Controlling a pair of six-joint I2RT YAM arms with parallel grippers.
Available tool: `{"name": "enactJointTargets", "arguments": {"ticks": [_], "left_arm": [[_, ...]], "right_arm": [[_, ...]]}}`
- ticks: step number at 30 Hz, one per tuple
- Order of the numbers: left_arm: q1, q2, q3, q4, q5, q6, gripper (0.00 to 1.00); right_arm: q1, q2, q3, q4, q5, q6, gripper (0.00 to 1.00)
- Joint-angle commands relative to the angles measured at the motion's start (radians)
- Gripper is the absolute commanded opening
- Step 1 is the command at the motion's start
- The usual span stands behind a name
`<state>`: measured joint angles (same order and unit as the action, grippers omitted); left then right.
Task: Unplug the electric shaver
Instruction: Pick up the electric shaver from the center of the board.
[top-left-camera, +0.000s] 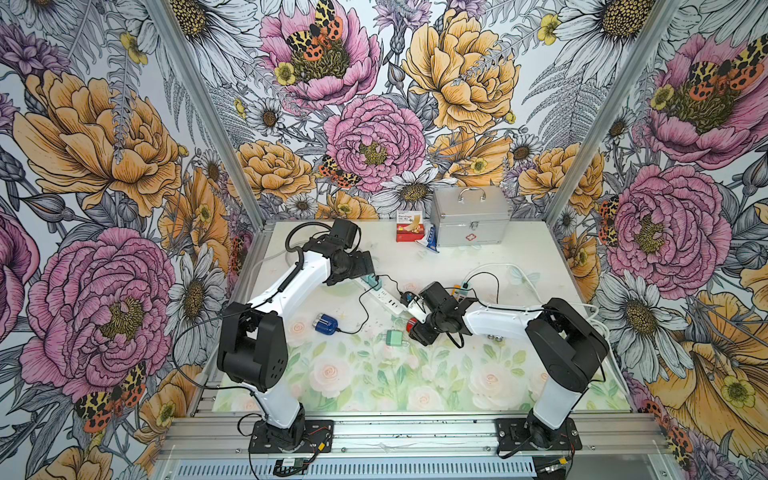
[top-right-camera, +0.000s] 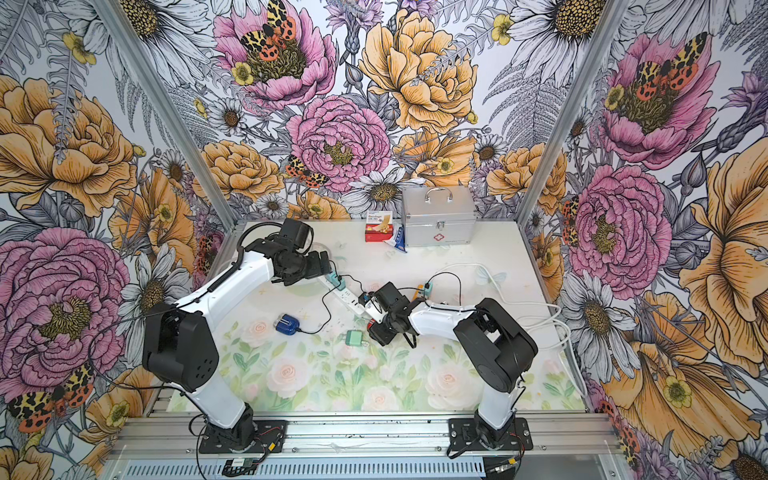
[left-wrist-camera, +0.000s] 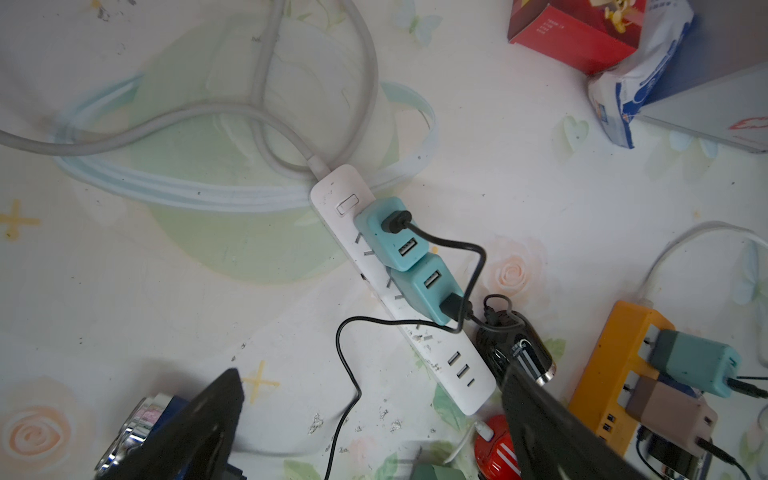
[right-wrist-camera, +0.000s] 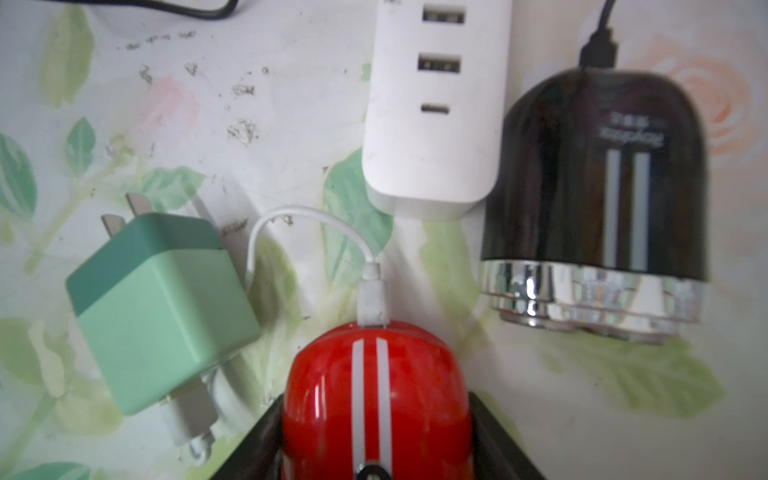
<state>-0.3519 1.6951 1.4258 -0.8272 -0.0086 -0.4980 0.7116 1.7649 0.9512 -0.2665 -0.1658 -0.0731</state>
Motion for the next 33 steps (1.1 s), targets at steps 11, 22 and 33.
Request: {"name": "enactJointTargets", "arguments": {"ticks": [11, 22, 33], "left_arm": [[-0.062, -0.207, -0.099, 0.096, 0.059, -0.154, 0.97], [-0.167, -0.445, -0.368, 0.282, 0.085, -0.418, 0.94], [-0.259, -0.484, -0.619, 0.548, 0.118, -0.658, 0.89]], "right_arm": [[0.003, -0.123, -0.038, -0.015, 0.032, 0.061, 0.47], [0.005, -0.210, -0.063, -0.016, -0.061, 0.084, 0.41], [0.008, -0.271, -0.096, -0.011, -0.154, 0.141, 0.39]]}}
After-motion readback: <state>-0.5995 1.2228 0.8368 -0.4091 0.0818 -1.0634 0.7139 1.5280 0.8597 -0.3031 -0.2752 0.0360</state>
